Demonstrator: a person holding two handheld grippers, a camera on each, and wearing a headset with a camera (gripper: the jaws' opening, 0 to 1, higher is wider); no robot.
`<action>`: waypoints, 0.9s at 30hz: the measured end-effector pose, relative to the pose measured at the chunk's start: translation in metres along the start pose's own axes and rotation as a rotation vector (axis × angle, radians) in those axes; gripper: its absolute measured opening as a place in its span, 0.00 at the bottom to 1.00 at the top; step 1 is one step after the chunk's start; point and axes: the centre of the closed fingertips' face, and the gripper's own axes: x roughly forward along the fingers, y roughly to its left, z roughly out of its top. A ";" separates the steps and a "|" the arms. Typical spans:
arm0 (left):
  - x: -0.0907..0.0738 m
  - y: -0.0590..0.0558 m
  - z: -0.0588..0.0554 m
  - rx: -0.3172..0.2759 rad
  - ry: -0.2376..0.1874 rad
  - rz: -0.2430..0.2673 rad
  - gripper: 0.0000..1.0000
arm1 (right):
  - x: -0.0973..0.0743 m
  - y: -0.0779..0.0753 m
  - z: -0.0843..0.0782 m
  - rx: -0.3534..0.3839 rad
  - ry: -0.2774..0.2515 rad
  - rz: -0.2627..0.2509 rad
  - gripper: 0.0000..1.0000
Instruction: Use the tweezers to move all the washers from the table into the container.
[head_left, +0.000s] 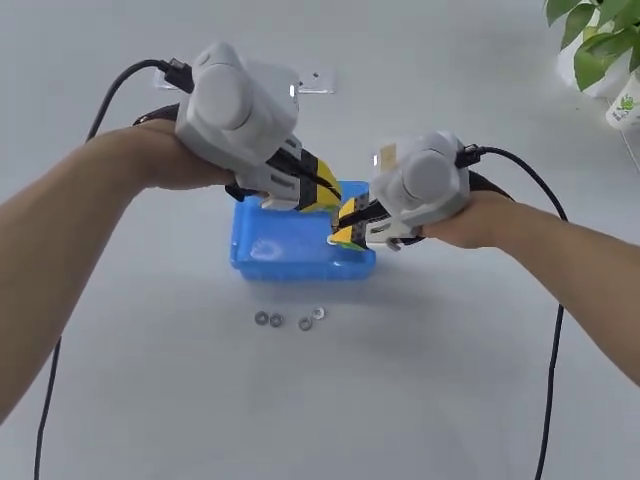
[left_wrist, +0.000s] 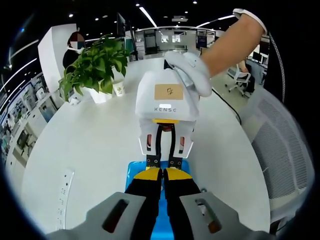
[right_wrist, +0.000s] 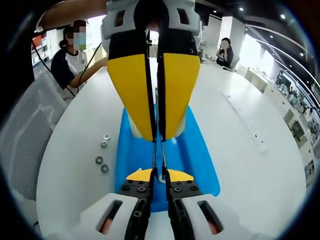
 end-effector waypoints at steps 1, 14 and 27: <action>-0.002 0.000 0.002 0.000 -0.002 0.002 0.05 | -0.002 0.000 0.002 0.000 -0.003 -0.004 0.11; -0.016 -0.007 0.019 0.018 0.000 0.019 0.05 | -0.018 0.004 0.017 -0.021 -0.025 -0.034 0.11; -0.030 -0.018 0.035 0.036 -0.002 0.033 0.05 | -0.030 0.010 0.029 -0.044 -0.040 -0.059 0.11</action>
